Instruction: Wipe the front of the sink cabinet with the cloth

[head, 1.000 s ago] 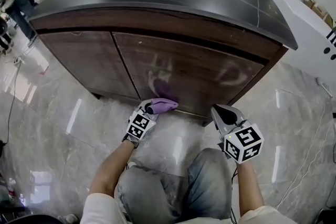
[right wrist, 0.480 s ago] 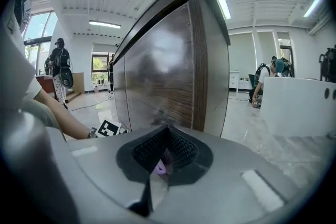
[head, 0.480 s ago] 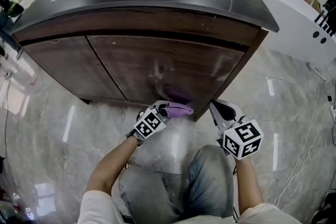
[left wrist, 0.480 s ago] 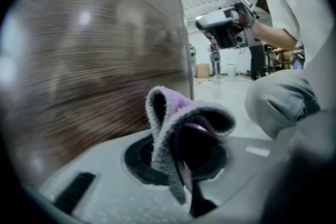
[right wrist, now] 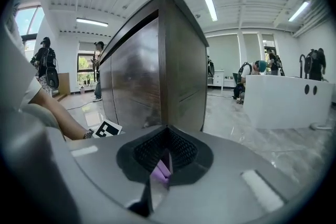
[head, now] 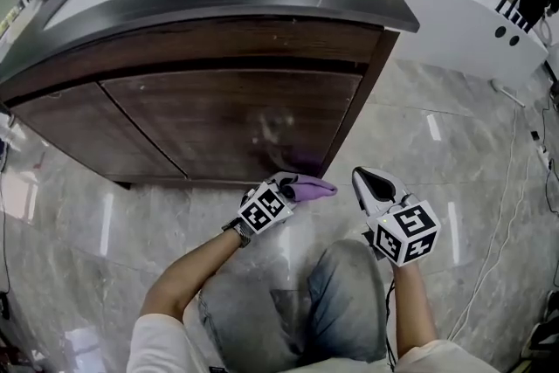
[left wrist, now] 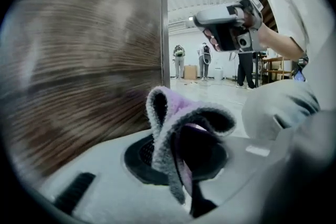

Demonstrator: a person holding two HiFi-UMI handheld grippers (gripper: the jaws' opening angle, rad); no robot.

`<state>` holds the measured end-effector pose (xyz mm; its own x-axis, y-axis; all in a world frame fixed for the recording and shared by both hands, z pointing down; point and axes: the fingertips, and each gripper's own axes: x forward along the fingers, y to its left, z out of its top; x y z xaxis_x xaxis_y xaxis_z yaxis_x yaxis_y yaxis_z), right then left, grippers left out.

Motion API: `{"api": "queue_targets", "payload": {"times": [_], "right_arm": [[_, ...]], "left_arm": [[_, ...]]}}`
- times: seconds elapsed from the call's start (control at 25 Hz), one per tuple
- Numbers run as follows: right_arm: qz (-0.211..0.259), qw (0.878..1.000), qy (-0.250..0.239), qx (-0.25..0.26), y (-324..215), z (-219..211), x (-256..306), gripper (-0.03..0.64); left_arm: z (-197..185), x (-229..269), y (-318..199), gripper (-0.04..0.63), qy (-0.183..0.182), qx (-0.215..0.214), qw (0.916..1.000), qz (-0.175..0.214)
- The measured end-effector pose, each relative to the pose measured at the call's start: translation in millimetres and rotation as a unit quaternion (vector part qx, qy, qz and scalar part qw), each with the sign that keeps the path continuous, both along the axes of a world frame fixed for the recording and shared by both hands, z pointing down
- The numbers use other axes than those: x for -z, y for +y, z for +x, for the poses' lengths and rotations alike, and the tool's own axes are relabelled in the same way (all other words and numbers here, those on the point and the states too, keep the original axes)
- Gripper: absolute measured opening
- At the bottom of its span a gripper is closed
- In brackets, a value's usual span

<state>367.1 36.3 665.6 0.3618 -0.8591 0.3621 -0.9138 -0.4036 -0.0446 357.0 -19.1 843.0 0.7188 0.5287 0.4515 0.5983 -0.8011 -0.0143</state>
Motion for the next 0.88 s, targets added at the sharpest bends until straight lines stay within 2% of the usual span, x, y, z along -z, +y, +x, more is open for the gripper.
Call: {"api": "queue_targets", "payload": {"times": [0.16, 0.28, 0.36, 0.48, 0.52, 0.6, 0.68, 0.76, 0.88], "right_arm": [[0.0, 1.0, -0.001, 0.011, -4.7, -3.9, -0.4, 0.006], [0.001, 0.999, 0.004, 0.042, -24.6, -19.2, 2.9, 0.006], [0.006, 0.998, 0.002, 0.069, -43.5, -33.4, 6.9, 0.006], [0.013, 0.994, 0.001, 0.108, -70.7, -54.9, 14.5, 0.006], [0.014, 0.992, 0.003, 0.122, -80.7, -61.6, 17.7, 0.006], [0.019, 0.988, 0.007, 0.155, -106.0, -76.4, 25.6, 0.006], [0.028, 0.981, 0.01, 0.194, -136.3, -94.6, 35.1, 0.006], [0.036, 0.971, 0.015, 0.235, -166.4, -115.1, 45.0, 0.006], [0.042, 0.958, 0.021, 0.284, -201.6, -142.2, 57.9, 0.006]], "left_arm": [[-9.4, 35.0, 10.7, 0.052, 0.031, -0.028, 0.9975, -0.057], [-30.8, 56.4, 7.1, 0.052, 0.051, -0.049, 0.9953, -0.066], [-48.2, 67.0, -10.3, 0.052, 0.056, -0.034, 0.9951, -0.074], [-74.2, 87.4, -49.8, 0.051, 0.054, 0.022, 0.9908, -0.122], [-83.6, 94.9, -64.6, 0.051, 0.057, 0.041, 0.9895, -0.126], [-105.5, 108.8, -99.3, 0.051, 0.071, 0.087, 0.9881, -0.105], [-132.6, 121.1, -138.2, 0.051, 0.083, 0.145, 0.9831, -0.076], [-163.3, 133.6, -175.0, 0.051, 0.092, 0.207, 0.972, -0.061], [-208.1, 151.5, -218.7, 0.051, 0.104, 0.291, 0.9502, -0.042]]}}
